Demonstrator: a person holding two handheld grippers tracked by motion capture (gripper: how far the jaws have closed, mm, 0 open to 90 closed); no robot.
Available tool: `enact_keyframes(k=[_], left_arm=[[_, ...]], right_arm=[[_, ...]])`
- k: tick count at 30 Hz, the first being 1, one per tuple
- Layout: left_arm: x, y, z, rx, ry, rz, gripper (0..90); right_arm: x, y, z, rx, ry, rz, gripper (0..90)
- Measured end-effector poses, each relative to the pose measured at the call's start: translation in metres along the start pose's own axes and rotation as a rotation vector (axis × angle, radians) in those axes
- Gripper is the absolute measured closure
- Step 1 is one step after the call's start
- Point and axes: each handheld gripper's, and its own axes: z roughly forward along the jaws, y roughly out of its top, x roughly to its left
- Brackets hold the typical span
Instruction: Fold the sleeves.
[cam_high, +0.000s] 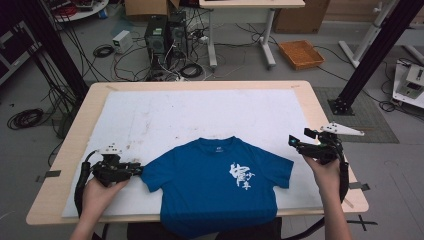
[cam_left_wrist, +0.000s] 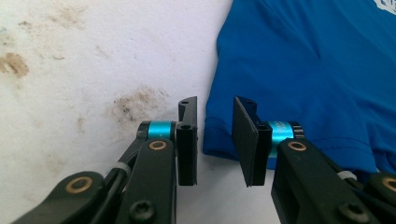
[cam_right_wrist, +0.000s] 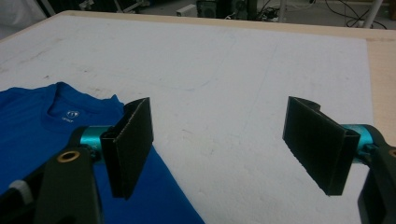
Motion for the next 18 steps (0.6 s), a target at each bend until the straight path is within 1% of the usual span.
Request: enact_keyframes(k=[2,3,4,5,6,7,10,11,12,13,14,15,16,18], left_arm=[[-0.001,0.000,0.001,0.008,0.006,0.005,71.3],[-0.002,0.000,0.001,0.008,0.013,0.008,73.4],[-0.002,0.000,0.001,0.007,0.013,0.006,73.4],[-0.001,0.000,0.000,0.016,0.006,0.008,80.6],[-0.002,0.000,0.000,0.013,0.006,0.007,83.3],[-0.002,-0.001,0.000,0.012,0.003,0.011,85.6],[-0.002,0.001,-0.001,-0.001,-0.013,0.001,87.7],[-0.004,0.004,-0.004,-0.017,-0.037,0.001,87.8],[-0.004,0.004,-0.004,-0.017,-0.037,0.001,87.9],[-0.006,0.008,-0.006,-0.037,-0.066,0.004,87.9],[-0.008,0.011,-0.008,-0.042,-0.078,0.001,88.0],[-0.008,0.011,-0.008,-0.042,-0.078,0.001,87.9],[-0.010,0.013,-0.008,-0.048,-0.087,-0.001,88.0],[-0.015,0.020,-0.011,-0.070,-0.117,-0.002,88.0]], right_arm=[[0.000,0.000,0.000,0.001,-0.001,0.001,24.3],[-0.001,0.000,0.000,0.000,-0.003,0.003,24.3],[-0.001,0.000,0.000,0.000,-0.003,0.003,24.3],[-0.001,0.000,-0.001,-0.001,-0.004,0.003,24.3],[-0.001,0.000,-0.001,-0.002,-0.005,0.003,24.3],[-0.001,0.000,-0.001,-0.004,-0.005,0.002,24.3],[-0.001,0.000,-0.002,-0.009,-0.006,0.002,24.3],[-0.001,0.000,-0.002,-0.009,-0.007,0.003,24.3],[-0.001,0.001,-0.002,-0.010,-0.008,0.003,24.3],[0.000,0.001,-0.002,-0.011,-0.007,0.003,24.3],[0.000,0.001,-0.002,-0.012,-0.007,0.002,24.3],[0.000,0.001,-0.002,-0.012,-0.006,0.001,24.3],[0.000,0.001,-0.002,-0.011,-0.007,0.001,24.3],[0.001,0.002,-0.002,-0.013,-0.004,-0.002,24.3]])
